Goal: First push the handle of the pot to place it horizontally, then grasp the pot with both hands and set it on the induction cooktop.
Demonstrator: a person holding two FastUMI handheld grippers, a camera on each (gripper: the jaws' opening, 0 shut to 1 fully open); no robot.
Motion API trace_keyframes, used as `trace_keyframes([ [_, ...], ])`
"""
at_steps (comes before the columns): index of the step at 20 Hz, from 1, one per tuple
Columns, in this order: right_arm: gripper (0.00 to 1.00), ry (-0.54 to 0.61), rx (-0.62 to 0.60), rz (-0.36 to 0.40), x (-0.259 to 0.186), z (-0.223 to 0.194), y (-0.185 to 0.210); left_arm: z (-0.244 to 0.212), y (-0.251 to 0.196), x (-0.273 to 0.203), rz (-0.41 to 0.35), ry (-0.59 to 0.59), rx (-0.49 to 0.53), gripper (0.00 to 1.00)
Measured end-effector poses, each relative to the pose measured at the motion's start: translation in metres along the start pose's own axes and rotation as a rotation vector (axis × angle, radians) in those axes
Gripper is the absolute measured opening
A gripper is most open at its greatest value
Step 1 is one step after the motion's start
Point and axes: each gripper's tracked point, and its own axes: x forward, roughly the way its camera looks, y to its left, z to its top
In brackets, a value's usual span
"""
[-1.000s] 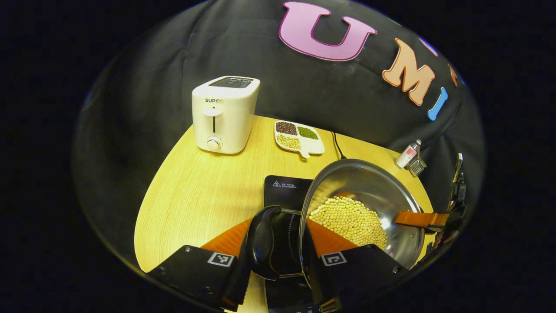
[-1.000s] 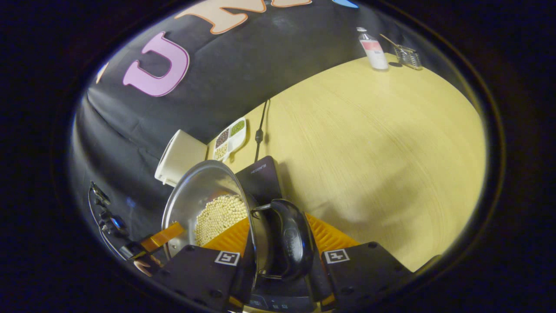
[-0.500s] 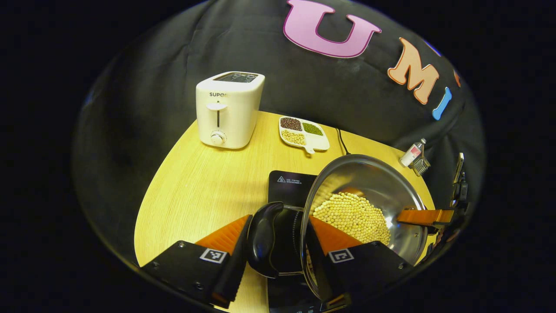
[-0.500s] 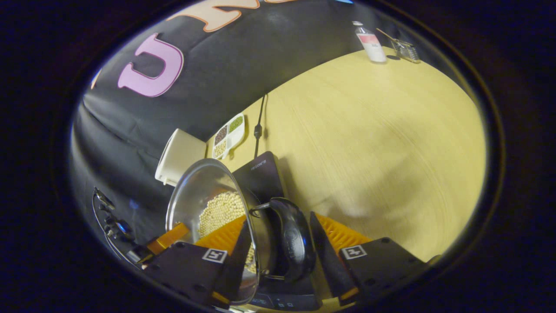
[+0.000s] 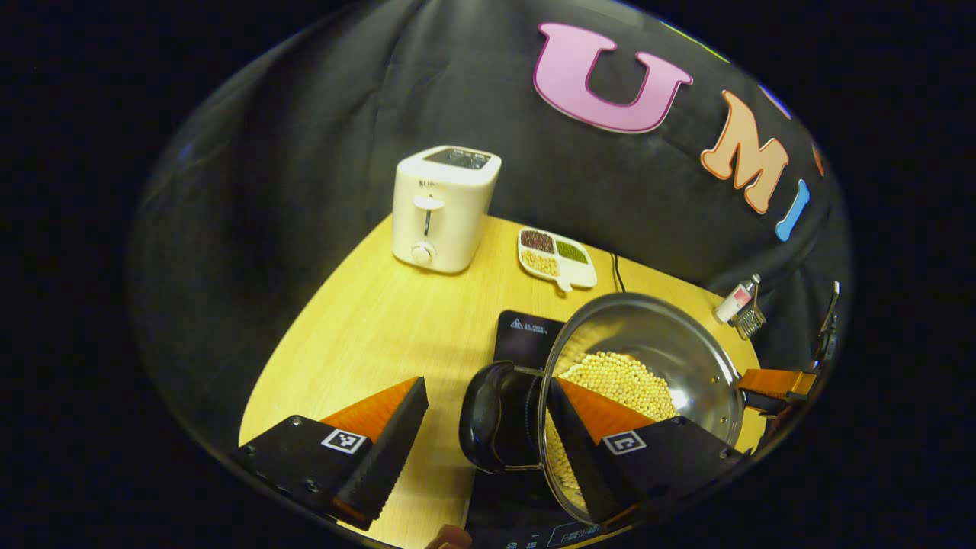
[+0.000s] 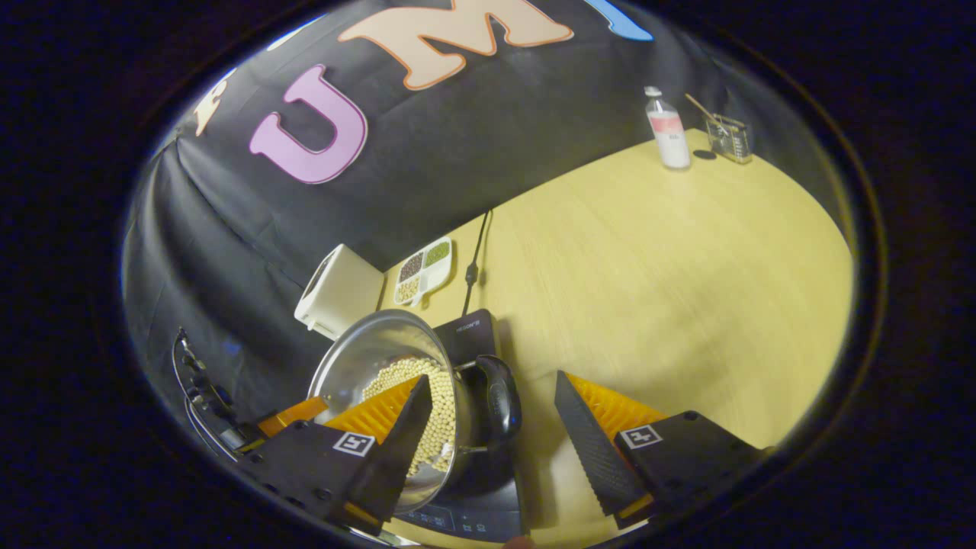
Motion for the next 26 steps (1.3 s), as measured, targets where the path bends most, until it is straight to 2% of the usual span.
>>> trace_keyframes([
  [7, 1.00, -0.102, -0.077, 0.035, -0.068, 0.036, -0.002, 0.041, 0.006, -0.049, 0.162, -0.178, 0.036, 0.97],
  [11, 1.00, -0.165, -0.160, 0.054, -0.113, 0.060, -0.014, 0.057, -0.023, -0.106, 0.234, -0.273, 0.049, 0.97],
  [16, 1.00, -0.279, -0.277, 0.112, -0.179, 0.105, -0.019, 0.065, -0.103, -0.182, 0.269, -0.377, 0.084, 0.96],
  [17, 0.91, -0.300, -0.301, 0.127, -0.193, 0.113, -0.019, 0.067, -0.122, -0.196, 0.270, -0.400, 0.091, 0.96],
  [19, 0.91, -0.342, -0.345, 0.152, -0.220, 0.124, -0.022, 0.071, -0.166, -0.220, 0.243, -0.458, 0.082, 0.94],
  [24, 0.90, -0.491, -0.421, 0.178, -0.294, 0.164, -0.038, 0.075, -0.253, -0.267, 0.194, -0.584, 0.063, 0.96],
  [25, 0.91, -0.519, -0.426, 0.184, -0.308, 0.171, -0.041, 0.075, -0.268, -0.273, 0.191, -0.599, 0.069, 0.93],
  [26, 0.91, -0.542, -0.429, 0.189, -0.319, 0.177, -0.044, 0.074, -0.282, -0.277, 0.193, -0.615, 0.082, 0.96],
])
